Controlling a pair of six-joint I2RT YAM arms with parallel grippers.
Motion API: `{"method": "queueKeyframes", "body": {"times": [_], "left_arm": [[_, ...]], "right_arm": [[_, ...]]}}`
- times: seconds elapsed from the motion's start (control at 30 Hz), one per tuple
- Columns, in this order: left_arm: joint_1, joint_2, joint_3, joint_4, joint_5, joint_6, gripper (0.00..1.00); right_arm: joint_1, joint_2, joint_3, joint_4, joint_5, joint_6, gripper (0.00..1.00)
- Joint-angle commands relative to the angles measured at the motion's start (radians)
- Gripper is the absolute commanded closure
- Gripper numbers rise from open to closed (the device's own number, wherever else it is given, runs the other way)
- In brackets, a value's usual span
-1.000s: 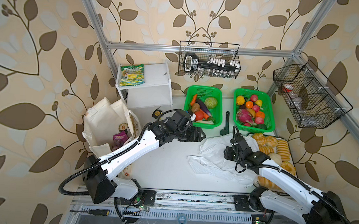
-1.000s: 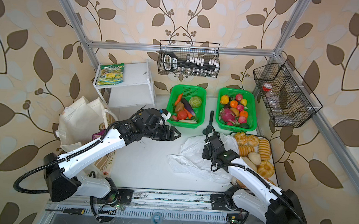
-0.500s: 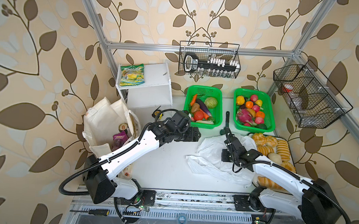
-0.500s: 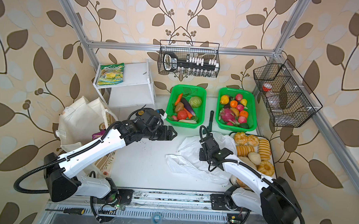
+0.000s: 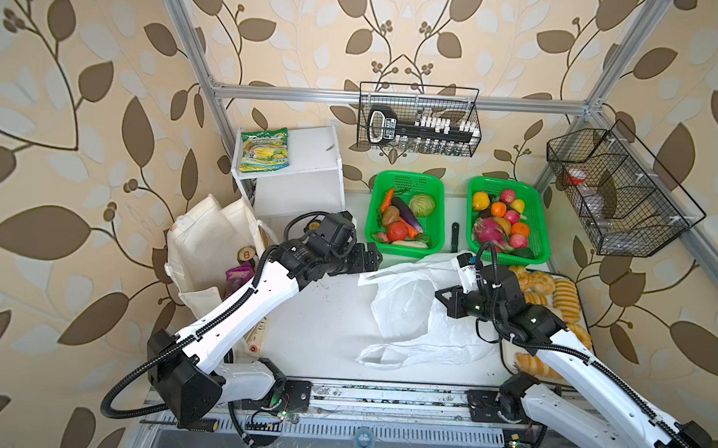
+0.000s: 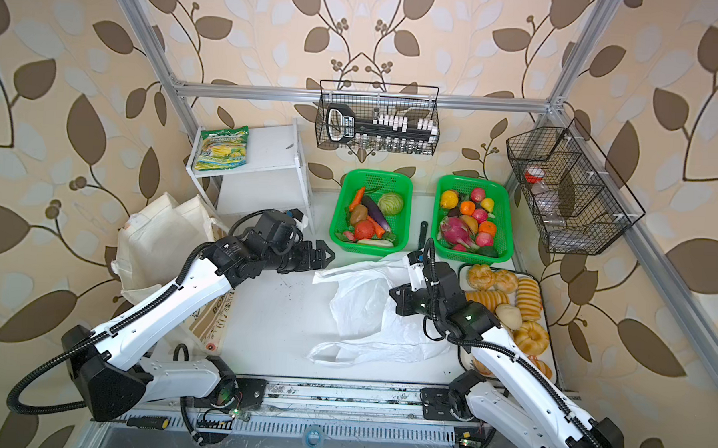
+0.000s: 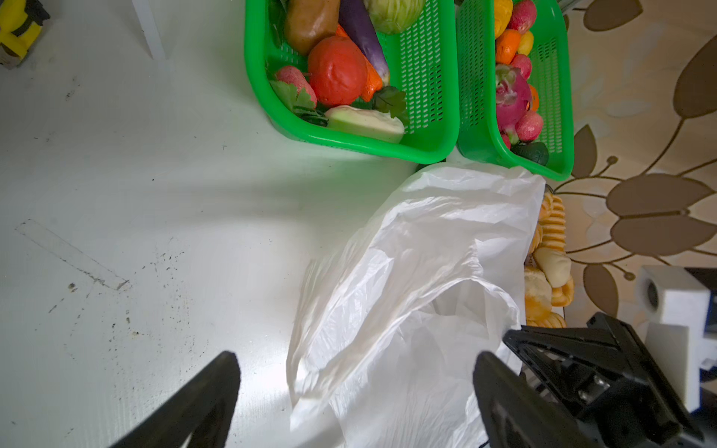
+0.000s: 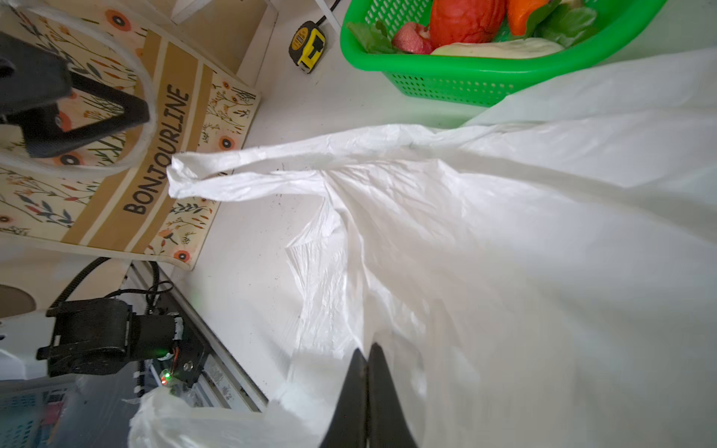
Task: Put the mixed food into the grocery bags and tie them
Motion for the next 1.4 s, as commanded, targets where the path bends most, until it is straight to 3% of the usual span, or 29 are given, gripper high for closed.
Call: {"method": "queueKeyframes", "body": {"times": [0.0,0.17,0.4,0.6,0.73,0.83,0.97,1.1,1.2,1.37], "left_arm": [[-0.003,-0.030,-0.019,-0.027,0.021,0.071,0.04],[-0.007,-0.028,-0.050,-0.037,0.081,0.158,0.06],[-0.060,-0.037,-0.068,-0.052,-0.039,0.329,0.07],[-0.076,0.005,-0.043,-0.078,-0.052,0.469,0.06],[-0.086,0.082,0.006,-0.119,-0.186,0.463,0.23],[-0.085,0.146,0.072,-0.149,-0.292,0.405,0.40],[-0.086,0.199,0.131,-0.096,-0.390,0.338,0.46],[-0.084,0.257,0.225,-0.081,-0.427,0.298,0.36],[-0.085,0.274,0.275,-0.053,-0.307,0.336,0.21],[-0.078,0.299,0.304,0.040,-0.216,0.334,0.09]], "right_arm": [[-0.011,0.014,0.015,0.056,-0.108,0.029,1.00],[-0.032,0.021,0.018,0.079,-0.147,0.035,1.00],[-0.070,0.044,0.023,0.090,-0.224,0.046,1.00],[-0.082,0.046,0.032,0.095,-0.266,0.052,1.00],[-0.090,0.035,0.046,0.037,-0.261,0.034,1.00],[-0.092,0.021,0.054,-0.081,-0.143,0.023,1.00],[-0.095,0.015,0.053,-0.194,0.010,0.039,1.00],[-0.105,0.016,0.023,-0.156,0.070,0.102,1.00],[-0.115,0.023,-0.007,-0.080,0.076,0.162,1.00],[-0.124,0.056,-0.026,-0.010,0.081,0.199,1.00]]}}
